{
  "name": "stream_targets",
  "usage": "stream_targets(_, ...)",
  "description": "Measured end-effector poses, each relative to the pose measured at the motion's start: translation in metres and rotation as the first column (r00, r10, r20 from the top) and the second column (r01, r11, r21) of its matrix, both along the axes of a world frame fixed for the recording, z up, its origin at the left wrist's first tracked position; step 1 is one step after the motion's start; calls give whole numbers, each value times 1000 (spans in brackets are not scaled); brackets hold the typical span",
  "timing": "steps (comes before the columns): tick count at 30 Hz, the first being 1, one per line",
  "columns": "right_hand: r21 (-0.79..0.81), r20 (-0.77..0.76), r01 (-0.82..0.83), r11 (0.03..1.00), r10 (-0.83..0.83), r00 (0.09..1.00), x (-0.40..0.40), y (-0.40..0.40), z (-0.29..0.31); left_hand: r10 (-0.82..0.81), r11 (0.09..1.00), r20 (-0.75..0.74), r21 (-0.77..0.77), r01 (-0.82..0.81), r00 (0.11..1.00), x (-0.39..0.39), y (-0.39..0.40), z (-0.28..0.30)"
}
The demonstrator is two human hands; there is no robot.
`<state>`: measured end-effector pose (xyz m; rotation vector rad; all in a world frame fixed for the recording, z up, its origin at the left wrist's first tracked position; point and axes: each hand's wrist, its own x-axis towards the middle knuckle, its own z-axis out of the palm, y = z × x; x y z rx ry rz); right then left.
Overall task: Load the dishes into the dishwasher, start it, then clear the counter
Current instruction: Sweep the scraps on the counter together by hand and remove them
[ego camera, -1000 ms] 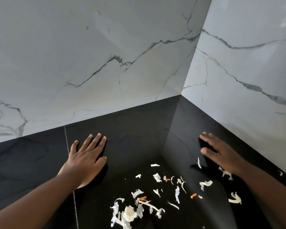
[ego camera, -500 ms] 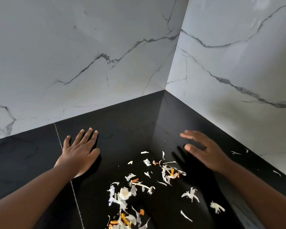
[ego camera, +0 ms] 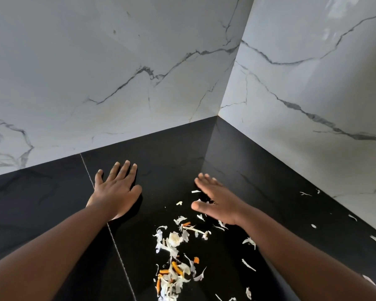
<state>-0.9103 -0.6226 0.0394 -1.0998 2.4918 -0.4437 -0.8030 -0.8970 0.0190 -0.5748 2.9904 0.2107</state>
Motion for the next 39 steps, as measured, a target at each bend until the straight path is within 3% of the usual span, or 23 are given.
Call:
stream_targets(7, -95, 178, -104, 990, 119, 977, 45, 1, 5, -4, 1000, -16, 26, 4, 1000, 1, 1, 2)
stream_targets(11, -144, 258, 32, 989, 7, 966, 76, 8, 22, -29, 997, -21, 68, 31, 999, 4, 0, 7)
stream_targets(13, -169, 119, 127, 977, -107, 987, 103, 8, 26, -52, 990, -65, 130, 61, 997, 7, 0, 9)
stream_targets(14, -203, -77, 125, 971, -144, 987, 123, 6, 27, -59, 983, -101, 170, 75, 993, 10, -1, 11)
stream_targets(16, -236, -411, 50, 970, -146, 900, 168, -3, 20, -85, 965, -158, 231, 121, 984, 16, -1, 13)
stream_targets(17, -215, -459, 31, 976, -129, 879, 194, -9, 14, -118, 961, -163, 229, 154, 980, 20, 1, 13)
stream_targets(21, 50, -426, -3, 999, 24, 904, 272, -51, -18, -190, 974, -101, 103, 200, 977, 38, 16, 8)
stream_targets(25, 80, -442, 120, 989, -73, 894, 277, -59, -14, -195, 978, -50, 60, 198, 980, 66, 27, 5)
stream_targets(31, 192, -465, 335, 922, -215, 859, 252, -1, -10, -239, 969, -47, 51, 241, 970, 99, 33, 4)
stream_targets(36, 67, -548, 455, 888, -349, 761, 257, 76, 3, -245, 967, -28, 58, 246, 969, 121, 41, 3)
stream_targets(39, 31, -520, 559, 828, -465, 717, 283, 123, -4, -269, 961, -21, 54, 270, 963, 140, 51, 2)
